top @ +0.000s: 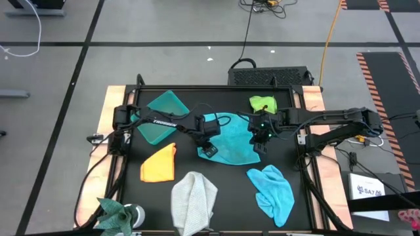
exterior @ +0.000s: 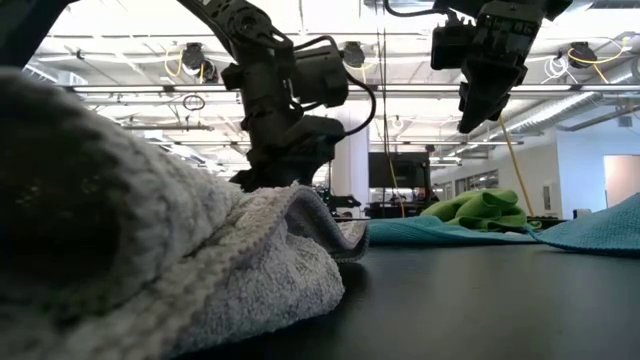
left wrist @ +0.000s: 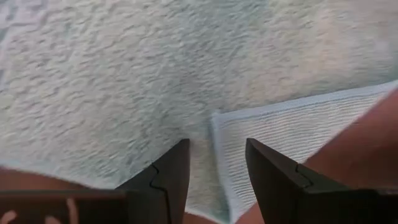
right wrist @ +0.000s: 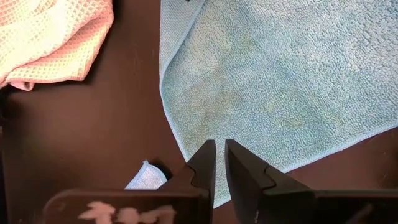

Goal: Fold microfiber towels
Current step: Fold the top blue microfiber towel

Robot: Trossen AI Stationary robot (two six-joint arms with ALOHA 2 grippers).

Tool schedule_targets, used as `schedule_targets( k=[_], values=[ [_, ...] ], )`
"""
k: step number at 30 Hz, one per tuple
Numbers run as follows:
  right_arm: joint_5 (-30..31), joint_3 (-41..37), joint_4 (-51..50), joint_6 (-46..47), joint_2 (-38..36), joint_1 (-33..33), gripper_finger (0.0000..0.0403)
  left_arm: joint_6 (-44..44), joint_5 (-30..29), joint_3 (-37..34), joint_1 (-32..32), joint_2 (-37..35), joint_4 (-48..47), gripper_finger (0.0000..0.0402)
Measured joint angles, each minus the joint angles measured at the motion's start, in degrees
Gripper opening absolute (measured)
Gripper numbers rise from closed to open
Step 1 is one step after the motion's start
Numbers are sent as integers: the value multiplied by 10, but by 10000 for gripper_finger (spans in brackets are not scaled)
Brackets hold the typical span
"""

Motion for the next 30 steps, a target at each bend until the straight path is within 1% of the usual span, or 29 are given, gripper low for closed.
schedule_targets(
  k=[5, 13, 20, 23, 30],
  values=[
    [0, 0, 0, 0, 0, 0, 29, -1, 17, 0, -1, 0, 9, 159],
    [0, 0, 0, -2, 0, 0, 29, 0, -1, 0, -6, 0, 8, 159],
    [0, 0, 0, -2, 0, 0, 29, -3, -3, 0, -7, 0, 8, 155],
    [1, 0, 0, -2, 0, 0, 29, -4, -3, 0, -8, 0, 8, 129],
    [2, 0, 0, -2, 0, 0, 29, -5, -3, 0, -8, -1, 8, 25]
  ],
)
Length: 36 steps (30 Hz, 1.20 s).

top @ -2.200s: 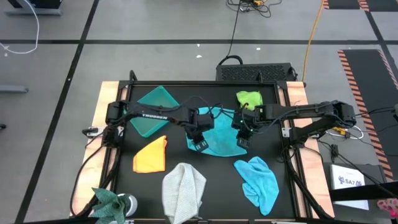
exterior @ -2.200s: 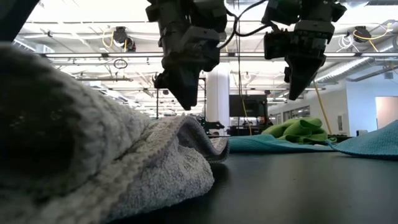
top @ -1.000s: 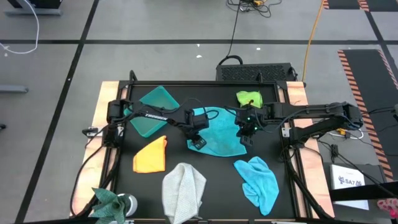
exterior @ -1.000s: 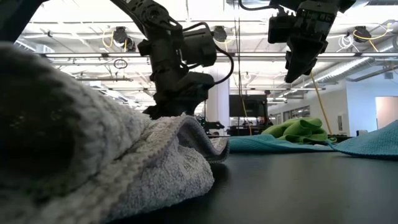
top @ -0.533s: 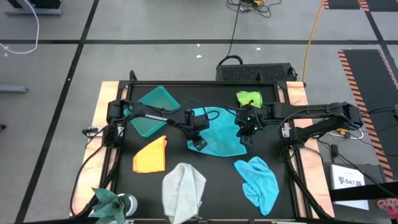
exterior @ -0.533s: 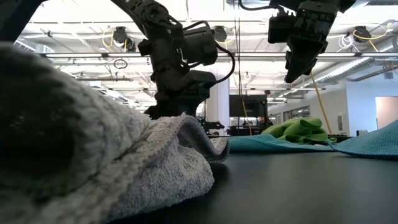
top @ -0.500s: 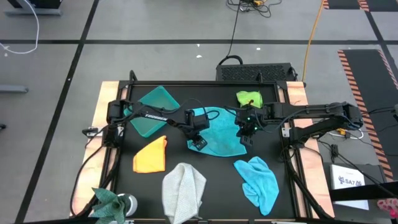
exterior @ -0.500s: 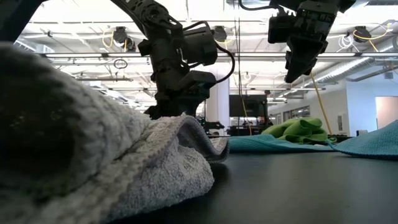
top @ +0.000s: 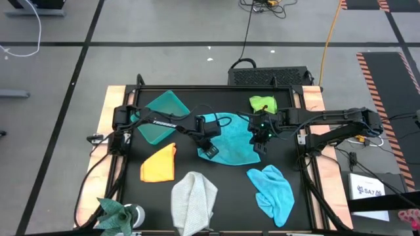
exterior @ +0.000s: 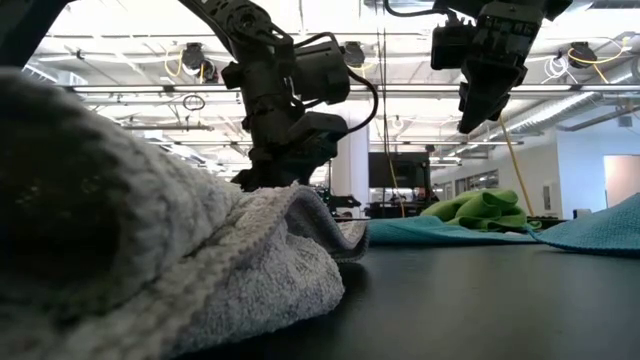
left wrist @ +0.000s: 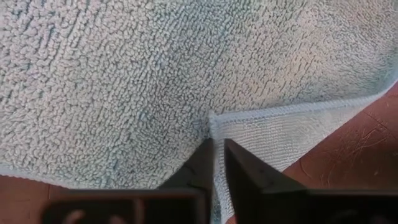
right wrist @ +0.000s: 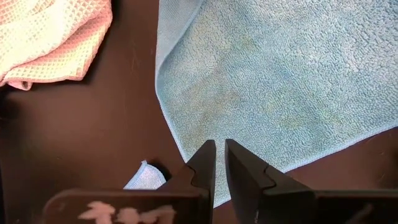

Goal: Fold microfiber towels
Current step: Fold the top blue microfiber towel

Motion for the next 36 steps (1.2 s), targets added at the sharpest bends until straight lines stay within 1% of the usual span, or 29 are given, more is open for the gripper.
schedule_targets(
  k=[2, 11, 17, 21, 23, 29, 36],
  values=[
    [0, 0, 0, 0, 0, 0, 29, 0, 0, 0, 0, 0, 0, 7],
    [0, 0, 0, 0, 0, 0, 29, -2, 2, 4, -11, 0, -3, 2],
    [0, 0, 0, 0, 0, 0, 29, -15, 30, 17, -40, 0, -2, 2],
    [0, 0, 0, -5, 0, 0, 29, -31, 60, 17, -70, 0, -7, 1],
    [0, 0, 0, -5, 0, 0, 29, -33, 65, 17, -86, 0, -12, 1],
    [-1, 0, 0, -12, 0, 0, 29, -55, 57, 17, -117, 0, -45, 1],
    [-2, 0, 0, -19, 0, 0, 29, -69, 17, 17, -118, 0, -46, 2]
  ],
)
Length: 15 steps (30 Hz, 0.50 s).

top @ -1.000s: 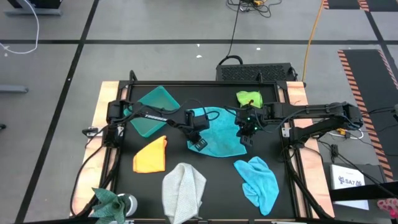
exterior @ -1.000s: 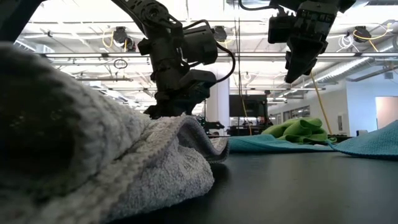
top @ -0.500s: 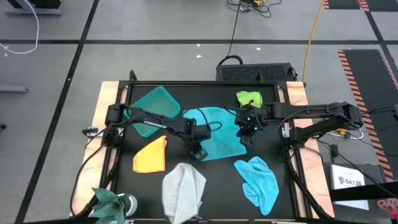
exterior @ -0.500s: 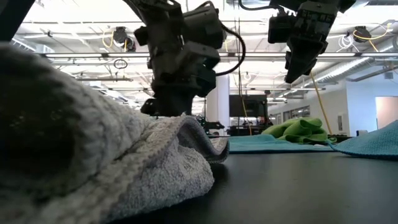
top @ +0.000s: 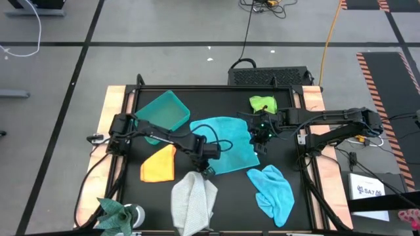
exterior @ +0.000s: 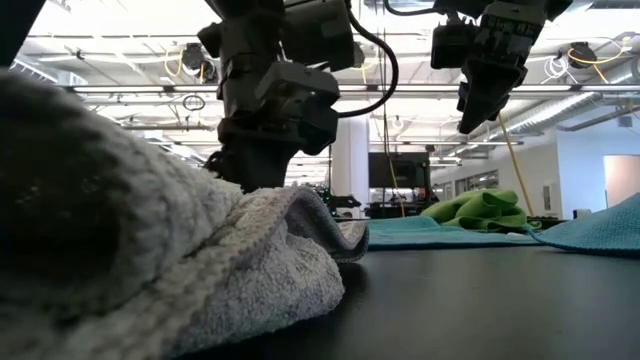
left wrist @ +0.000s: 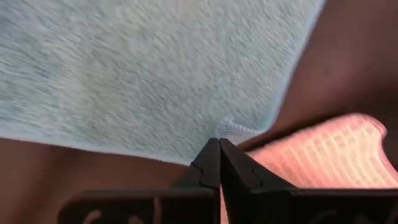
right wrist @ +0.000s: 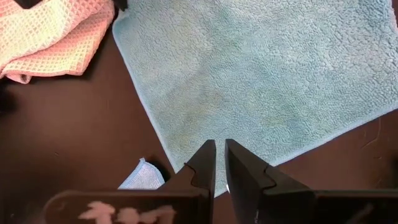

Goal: Fold microfiber towels
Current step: Fold the top blue microfiber towel

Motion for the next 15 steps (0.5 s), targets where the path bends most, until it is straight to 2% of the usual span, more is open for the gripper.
schedule_targets(
  k=[6, 15],
  values=[
    [0, 0, 0, 0, 0, 0, 29, 1, -77, 0, 3, -23, -2, 2],
    [0, 0, -1, -4, 0, 0, 29, -3, -12, 1, -9, -59, 2, 7]
  ],
)
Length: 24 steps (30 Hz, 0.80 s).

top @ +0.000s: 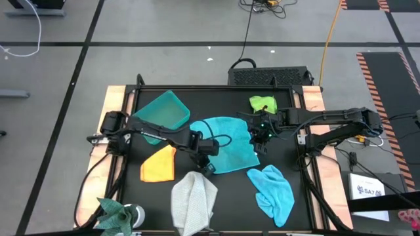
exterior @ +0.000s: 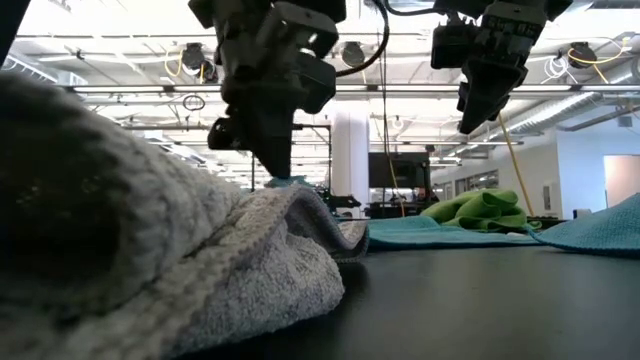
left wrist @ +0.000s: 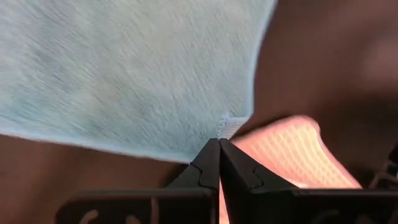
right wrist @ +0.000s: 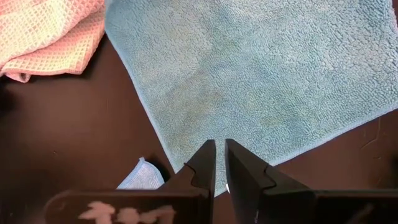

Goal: Fold microfiber towels
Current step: Fold the top blue microfiber towel

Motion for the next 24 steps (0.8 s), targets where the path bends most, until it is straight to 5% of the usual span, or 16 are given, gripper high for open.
schedule_targets(
  k=[10, 20, 24],
  values=[
    [0, 0, -4, -10, 0, 0, 29, -6, -37, -2, -41, 10, -2, 17],
    [0, 0, -6, -12, 0, 0, 29, -1, -87, -3, -29, 10, -4, 150],
    [0, 0, 30, -21, 3, 0, 29, -14, -171, -3, -11, 10, -4, 171]
  ],
)
